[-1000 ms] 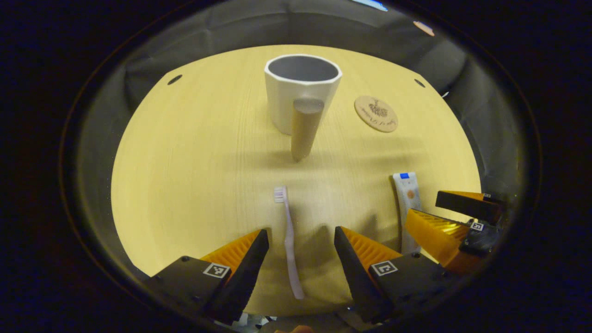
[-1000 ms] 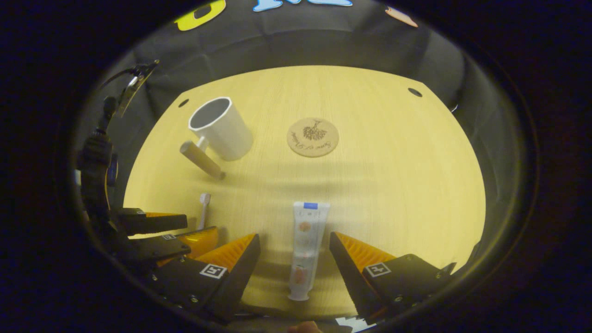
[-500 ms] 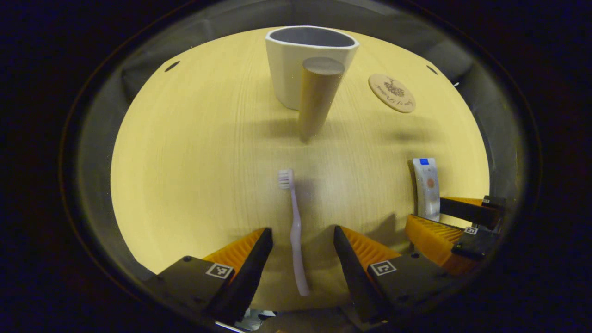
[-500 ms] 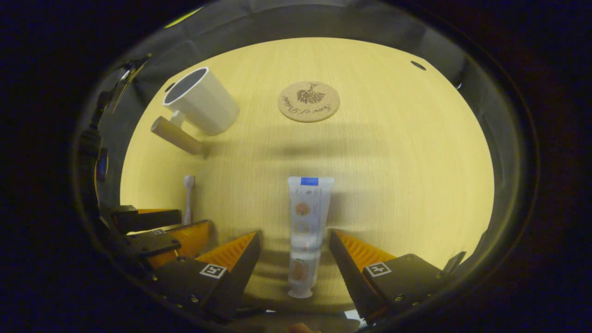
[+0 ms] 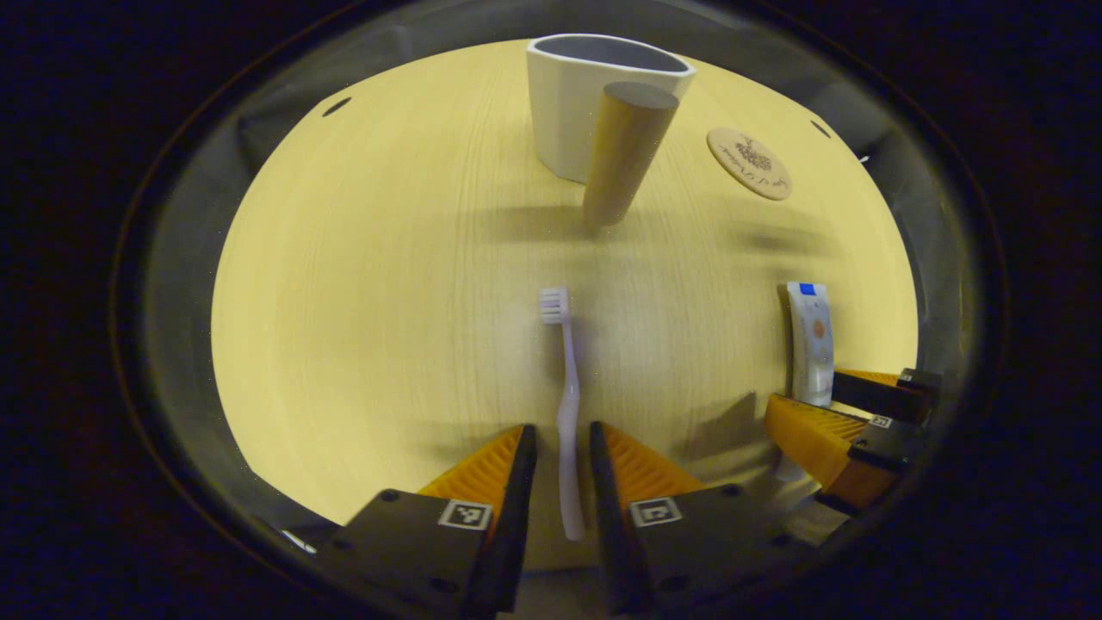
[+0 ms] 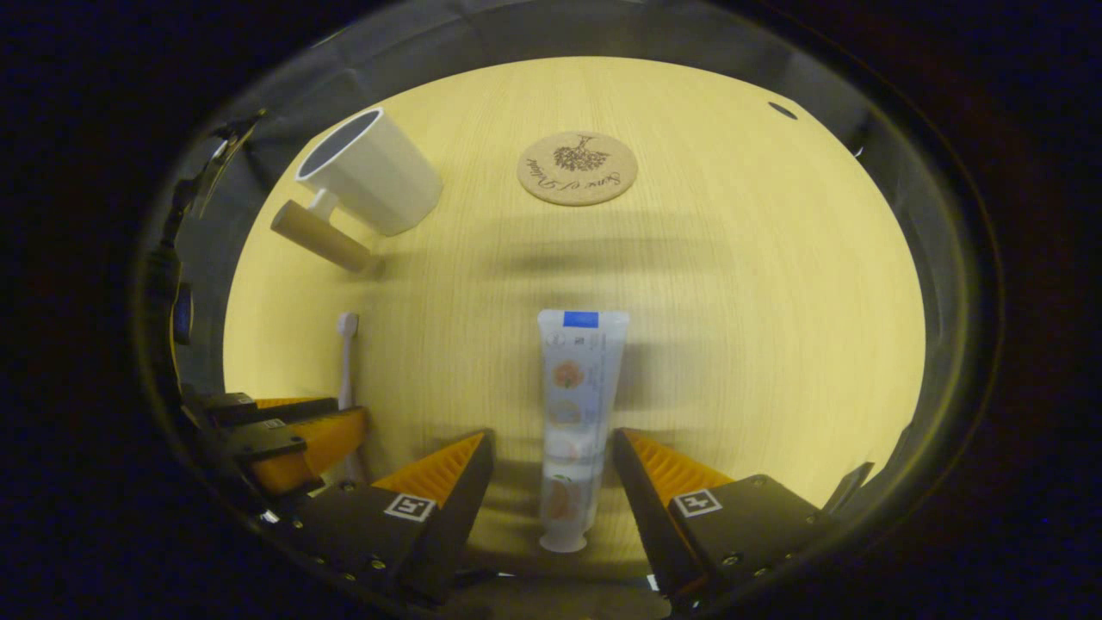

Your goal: Put the toothbrush and toothpaste on the desktop into the cup, then pick up the cup and place it on the coaster on the desktop.

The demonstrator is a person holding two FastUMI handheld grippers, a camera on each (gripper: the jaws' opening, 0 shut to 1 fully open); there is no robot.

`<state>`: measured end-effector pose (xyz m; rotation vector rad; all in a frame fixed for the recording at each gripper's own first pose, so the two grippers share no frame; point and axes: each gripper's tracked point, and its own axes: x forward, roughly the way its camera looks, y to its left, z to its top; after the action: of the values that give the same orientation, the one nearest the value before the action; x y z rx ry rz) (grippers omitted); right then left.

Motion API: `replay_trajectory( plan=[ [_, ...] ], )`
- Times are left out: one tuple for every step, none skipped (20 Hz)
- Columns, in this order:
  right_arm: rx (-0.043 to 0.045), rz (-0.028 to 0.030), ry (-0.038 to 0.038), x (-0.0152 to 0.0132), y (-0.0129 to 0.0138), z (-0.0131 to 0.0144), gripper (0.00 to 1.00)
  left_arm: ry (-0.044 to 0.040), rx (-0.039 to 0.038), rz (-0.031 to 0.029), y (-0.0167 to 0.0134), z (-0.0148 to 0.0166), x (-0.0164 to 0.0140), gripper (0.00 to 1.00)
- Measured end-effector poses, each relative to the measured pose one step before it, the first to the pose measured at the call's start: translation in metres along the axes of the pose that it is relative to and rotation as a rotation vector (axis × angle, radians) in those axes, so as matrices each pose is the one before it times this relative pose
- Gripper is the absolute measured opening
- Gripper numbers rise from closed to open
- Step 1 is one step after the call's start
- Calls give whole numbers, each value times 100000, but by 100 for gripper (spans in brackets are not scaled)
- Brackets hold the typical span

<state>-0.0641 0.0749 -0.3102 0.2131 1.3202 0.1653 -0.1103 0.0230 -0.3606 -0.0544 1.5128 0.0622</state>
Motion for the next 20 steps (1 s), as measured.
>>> replay_trajectory(
  plan=[
    [-344, -1445, -953, 30, -381, 57, 84, -1114, 1484, -475, 17, 35, -2, 34],
    [393, -995, -135, 60, -278, 70, 74, 78, 763, -186, 99, -96, -7, 32],
    [-339, 193, -177, 48, 31, -86, 65, -1317, -1598, -99, 9, 49, -277, 37],
    [77, -1590, -859, 40, -508, 264, 65, 488, 295, 37, -47, 15, -100, 27],
    [2735, 689, 334, 18, 10, -298, 42, -655, 644, -474, 213, 4, -202, 18],
    [-132, 1161, 360, 68, -52, 6, 39, -1165, -1135, 47, 12, -30, -114, 18],
    [907, 11, 144, -270, -325, 34, 40, 270, -27, -358, -129, -5, 83, 12],
    [1414, 1743, -155, 29, 247, -93, 29, -1410, 1259, -572, 218, -84, 34, 12],
    [1269, 1587, -2688, -79, -121, 550, 29, -1162, -138, -711, 2, 3, -39, 11],
    [-257, 636, -184, -414, -71, -252, 22, -898, -56, -439, 130, -43, -105, 12],
    [-218, 1465, -723, 217, 23, -51, 22, -2463, -1126, -451, 222, 284, -309, 8],
    [108, 766, -238, 53, -7, -22, 22, -1478, -9, -1323, -18, -42, -178, 7],
    [-750, 639, -494, -80, 15, 16, 21, -1725, -621, -647, -85, 169, 265, 13],
    [-947, 205, -973, -112, -53, 142, 22, -1137, -336, -770, 49, 20, -75, 13],
    [-892, 754, -1164, -210, 73, 80, 21, -1554, -502, -638, 165, -30, -42, 7],
    [-105, 765, -1515, -327, 50, 170, 22, -1616, -1115, -340, 46, 111, -87, 7],
    [-265, 1756, -1772, -346, 226, 183, 22, -1436, -591, -521, 62, 37, -376, 7],
    [-155, 1145, -1514, -333, 172, 245, 22, -2306, -802, -346, 114, 194, -481, 7],
    [-351, 733, -1252, -277, 60, 87, 22, -2267, -236, -546, -61, 247, -179, 7],
    [-153, 42, -1171, -318, -44, 182, 22, -2265, -70, -873, -123, 293, -444, 7]
  ],
)
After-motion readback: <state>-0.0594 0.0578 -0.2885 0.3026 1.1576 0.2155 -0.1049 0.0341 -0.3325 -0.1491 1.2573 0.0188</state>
